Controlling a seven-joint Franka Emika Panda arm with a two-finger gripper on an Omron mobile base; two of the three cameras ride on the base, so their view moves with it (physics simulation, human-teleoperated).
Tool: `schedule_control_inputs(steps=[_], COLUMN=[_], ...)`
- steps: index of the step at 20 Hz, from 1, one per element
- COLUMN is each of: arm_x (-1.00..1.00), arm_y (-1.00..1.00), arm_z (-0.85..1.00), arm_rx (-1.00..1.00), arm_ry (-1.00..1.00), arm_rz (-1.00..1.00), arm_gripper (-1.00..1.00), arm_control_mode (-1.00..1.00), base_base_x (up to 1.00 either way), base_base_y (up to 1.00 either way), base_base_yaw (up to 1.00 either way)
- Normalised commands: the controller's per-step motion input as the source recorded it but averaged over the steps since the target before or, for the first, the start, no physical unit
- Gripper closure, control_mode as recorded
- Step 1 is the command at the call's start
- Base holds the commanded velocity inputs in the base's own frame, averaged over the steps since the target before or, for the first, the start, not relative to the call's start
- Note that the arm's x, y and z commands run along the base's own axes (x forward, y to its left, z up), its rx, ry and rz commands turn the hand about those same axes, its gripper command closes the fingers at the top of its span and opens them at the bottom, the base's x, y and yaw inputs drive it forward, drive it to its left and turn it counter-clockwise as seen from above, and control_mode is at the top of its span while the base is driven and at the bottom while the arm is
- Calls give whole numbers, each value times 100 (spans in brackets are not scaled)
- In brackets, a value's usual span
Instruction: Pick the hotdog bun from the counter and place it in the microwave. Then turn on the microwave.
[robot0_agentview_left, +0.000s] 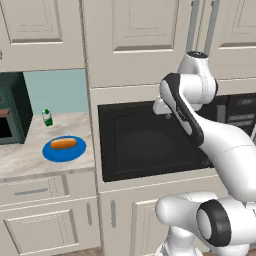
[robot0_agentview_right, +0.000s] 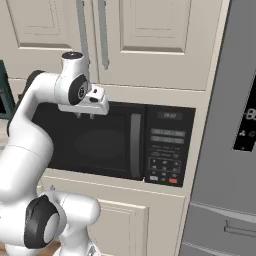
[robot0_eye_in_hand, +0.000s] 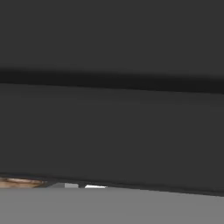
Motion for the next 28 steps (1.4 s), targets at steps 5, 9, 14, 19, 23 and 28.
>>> schedule_control_inputs(steps=[5,9,14,19,23,28], arm_x=[0,0,0,0,0,0], arm_y=[0,0,0,0,0,0], arm_z=[0,0,0,0,0,0], arm_rx=[0,0,0,0,0,0], arm_ry=[0,0,0,0,0,0], arm_rz=[0,0,0,0,0,0], arm_gripper=[-100,-100,-100,-100,-100,-100], arm_control_mode=[100,100,100,100,100,100], base_base_x=[-23,-65,-61,-61,-64,-43], base_base_y=[-10,-49,-46,-40,-27,-9], base_base_yaw=[0,0,-2,-3,-3,-2])
